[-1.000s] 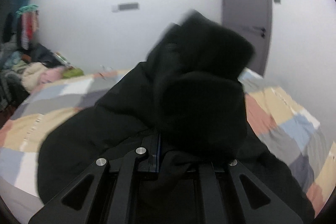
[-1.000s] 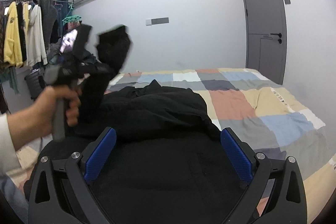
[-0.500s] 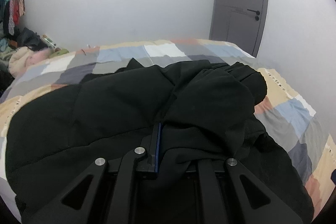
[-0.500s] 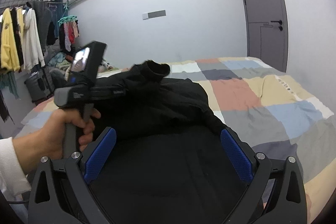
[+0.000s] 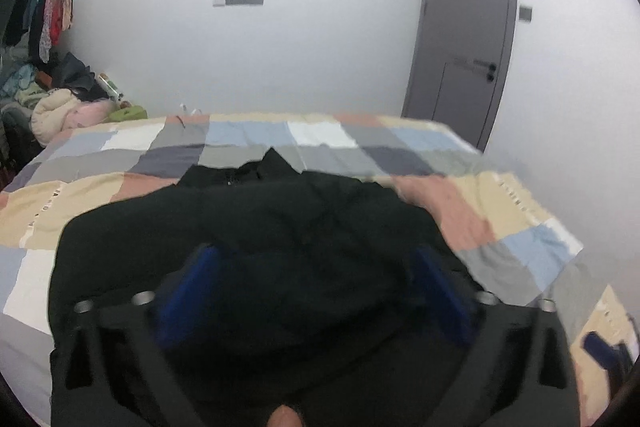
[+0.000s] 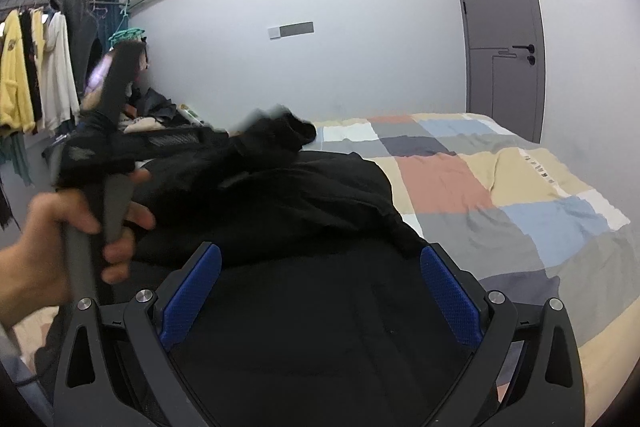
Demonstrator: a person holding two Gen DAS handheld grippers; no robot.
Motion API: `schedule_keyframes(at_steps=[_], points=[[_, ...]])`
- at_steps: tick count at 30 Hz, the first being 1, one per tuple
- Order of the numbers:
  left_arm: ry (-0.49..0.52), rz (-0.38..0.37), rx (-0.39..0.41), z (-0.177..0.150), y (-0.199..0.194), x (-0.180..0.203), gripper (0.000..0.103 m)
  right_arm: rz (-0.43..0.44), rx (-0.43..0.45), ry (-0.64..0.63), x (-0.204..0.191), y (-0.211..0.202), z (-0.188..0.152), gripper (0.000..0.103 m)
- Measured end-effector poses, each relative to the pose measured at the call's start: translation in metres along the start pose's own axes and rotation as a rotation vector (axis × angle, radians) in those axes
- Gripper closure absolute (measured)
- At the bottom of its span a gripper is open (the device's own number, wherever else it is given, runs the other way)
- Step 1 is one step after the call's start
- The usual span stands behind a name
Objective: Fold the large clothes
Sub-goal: 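Release the sleeve onto the jacket and open the left tool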
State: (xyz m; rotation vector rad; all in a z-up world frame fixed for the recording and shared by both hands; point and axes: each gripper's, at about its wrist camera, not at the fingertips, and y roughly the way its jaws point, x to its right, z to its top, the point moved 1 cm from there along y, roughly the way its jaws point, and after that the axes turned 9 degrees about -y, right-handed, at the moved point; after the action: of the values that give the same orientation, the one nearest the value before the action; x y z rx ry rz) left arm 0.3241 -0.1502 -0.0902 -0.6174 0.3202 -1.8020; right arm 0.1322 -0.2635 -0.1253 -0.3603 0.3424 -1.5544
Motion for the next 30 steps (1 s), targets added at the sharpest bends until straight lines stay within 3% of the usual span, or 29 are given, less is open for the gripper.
schedule_keyframes(at_steps=[5, 11, 15, 19, 24, 30], points=[[-0.053, -0.005, 0.044, 0.016, -0.042, -0.035, 0.0, 0.027, 0.022, -0.032, -0.008, -0.003, 0.005, 0.002], [-0.113, 0.049, 0.066, 0.031, -0.086, -0.094, 0.0, 0.078, 0.023, -0.038, -0.027, -0.005, 0.023, 0.003], [-0.103, 0.06, 0.071, 0.038, -0.111, -0.125, 0.0, 0.038, -0.028, -0.037, -0.039, -0.005, 0.059, 0.003], [-0.132, 0.065, 0.088, 0.047, -0.127, -0.148, 0.0, 0.105, -0.041, 0.083, -0.037, -0.011, 0.121, 0.003], [-0.161, 0.092, 0.081, 0.059, -0.125, -0.167, 0.0, 0.109, 0.034, -0.02, -0.055, -0.009, 0.173, 0.003], [-0.152, 0.115, 0.052, 0.06, -0.082, -0.173, 0.0, 0.143, 0.034, -0.053, -0.059, 0.044, 0.175, 0.003]])
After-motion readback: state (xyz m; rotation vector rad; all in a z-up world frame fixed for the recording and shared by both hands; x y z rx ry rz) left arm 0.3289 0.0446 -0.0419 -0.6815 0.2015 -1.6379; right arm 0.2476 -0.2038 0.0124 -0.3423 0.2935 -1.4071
